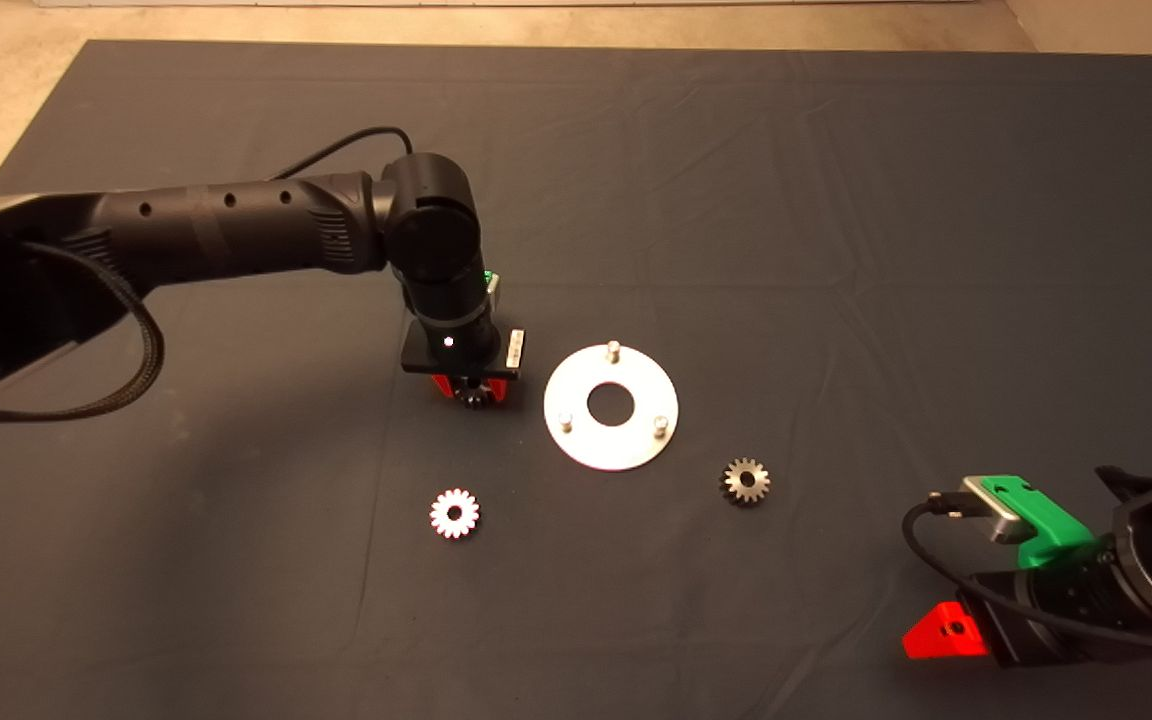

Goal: Install three planetary gears onto the carrier pins

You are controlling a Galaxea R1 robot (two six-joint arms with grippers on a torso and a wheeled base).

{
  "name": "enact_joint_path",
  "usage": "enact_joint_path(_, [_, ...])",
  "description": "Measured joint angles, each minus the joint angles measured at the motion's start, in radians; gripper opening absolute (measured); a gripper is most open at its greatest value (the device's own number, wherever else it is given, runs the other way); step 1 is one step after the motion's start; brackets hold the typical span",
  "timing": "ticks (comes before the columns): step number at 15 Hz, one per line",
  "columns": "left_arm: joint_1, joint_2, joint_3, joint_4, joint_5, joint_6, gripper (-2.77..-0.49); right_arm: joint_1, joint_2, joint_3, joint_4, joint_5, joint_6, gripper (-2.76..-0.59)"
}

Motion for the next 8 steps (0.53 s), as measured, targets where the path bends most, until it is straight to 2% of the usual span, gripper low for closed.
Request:
enact_joint_path(1, [0.000, 0.002, 0.000, 0.000, 0.005, 0.000, -2.18, 0.000, 0.000, 0.000, 0.000, 0.000, 0.000, -0.60])
enact_joint_path(8, [0.000, 0.004, 0.009, 0.002, 0.007, 0.000, -2.27, 0.000, 0.000, 0.000, 0.000, 0.000, 0.000, -0.60])
